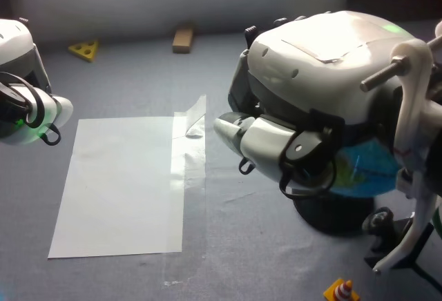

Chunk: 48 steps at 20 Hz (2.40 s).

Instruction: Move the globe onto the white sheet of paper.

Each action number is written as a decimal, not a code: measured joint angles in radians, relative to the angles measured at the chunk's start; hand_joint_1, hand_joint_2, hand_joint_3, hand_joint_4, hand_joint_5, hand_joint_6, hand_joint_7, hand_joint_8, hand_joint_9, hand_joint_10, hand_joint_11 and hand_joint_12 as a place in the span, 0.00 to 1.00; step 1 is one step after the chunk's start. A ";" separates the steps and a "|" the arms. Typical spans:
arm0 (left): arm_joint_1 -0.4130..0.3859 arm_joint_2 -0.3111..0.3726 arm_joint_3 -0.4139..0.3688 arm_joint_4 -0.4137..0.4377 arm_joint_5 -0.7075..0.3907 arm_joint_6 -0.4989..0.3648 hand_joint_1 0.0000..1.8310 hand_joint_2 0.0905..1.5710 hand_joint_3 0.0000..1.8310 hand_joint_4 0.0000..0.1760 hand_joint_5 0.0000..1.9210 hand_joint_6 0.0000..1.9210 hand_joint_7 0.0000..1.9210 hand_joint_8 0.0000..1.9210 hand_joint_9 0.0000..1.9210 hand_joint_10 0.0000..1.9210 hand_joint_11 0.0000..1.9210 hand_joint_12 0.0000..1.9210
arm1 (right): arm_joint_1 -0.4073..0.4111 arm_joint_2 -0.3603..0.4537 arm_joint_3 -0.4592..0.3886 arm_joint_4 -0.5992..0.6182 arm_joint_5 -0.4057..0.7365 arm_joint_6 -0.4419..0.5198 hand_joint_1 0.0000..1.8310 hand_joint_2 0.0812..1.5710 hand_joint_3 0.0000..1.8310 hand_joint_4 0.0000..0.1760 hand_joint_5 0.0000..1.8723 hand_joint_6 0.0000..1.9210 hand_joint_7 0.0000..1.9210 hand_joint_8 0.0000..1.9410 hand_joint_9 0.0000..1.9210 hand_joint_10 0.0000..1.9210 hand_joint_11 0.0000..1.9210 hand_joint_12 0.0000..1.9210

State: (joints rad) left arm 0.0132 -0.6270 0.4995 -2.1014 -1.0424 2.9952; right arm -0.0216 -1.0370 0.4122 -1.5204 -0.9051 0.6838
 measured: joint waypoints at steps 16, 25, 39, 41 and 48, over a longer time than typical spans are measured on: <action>0.269 0.064 0.001 0.187 0.192 -0.196 0.00 0.75 0.00 0.14 0.07 0.00 0.06 0.00 0.06 0.00 0.00 0.10 | 0.054 0.000 -0.003 0.082 0.016 -0.035 0.03 0.71 0.00 0.00 0.12 0.00 0.12 0.00 0.11 0.00 0.00 0.19; 0.744 0.043 -0.002 0.925 0.336 -1.057 0.00 0.75 0.00 0.14 0.07 0.00 0.06 0.00 0.05 0.00 0.00 0.09 | 0.006 0.195 0.026 -0.113 0.219 -0.024 0.02 0.71 0.00 0.00 0.13 0.00 0.12 0.00 0.10 0.00 0.00 0.15; 1.149 -0.175 0.026 1.325 0.015 -1.457 0.00 0.75 0.00 0.12 0.07 0.00 0.04 0.00 0.04 0.00 0.00 0.04 | -0.008 0.394 0.170 -0.280 0.756 0.009 0.02 0.71 0.00 0.00 0.10 0.00 0.10 0.00 0.08 0.00 0.00 0.10; 1.167 -0.196 0.046 1.329 -0.005 -1.471 0.00 0.75 0.00 0.13 0.07 0.00 0.04 0.00 0.04 0.00 0.00 0.04 | -0.008 0.398 0.177 -0.301 0.803 0.014 0.02 0.71 0.00 0.00 0.10 0.00 0.10 0.00 0.08 0.00 0.00 0.09; 1.233 -0.263 0.095 1.349 -0.056 -1.475 0.00 0.75 0.00 0.14 0.06 0.00 0.04 0.00 0.04 0.00 0.00 0.03 | -0.008 0.406 0.187 -0.346 0.836 0.020 0.01 0.71 0.00 0.00 0.13 0.01 0.11 0.00 0.09 0.00 0.00 0.13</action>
State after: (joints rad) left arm 1.2457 -0.8898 0.5945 -0.7528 -1.0981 1.5204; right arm -0.0299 -0.6315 0.5987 -1.8660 -0.0689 0.7036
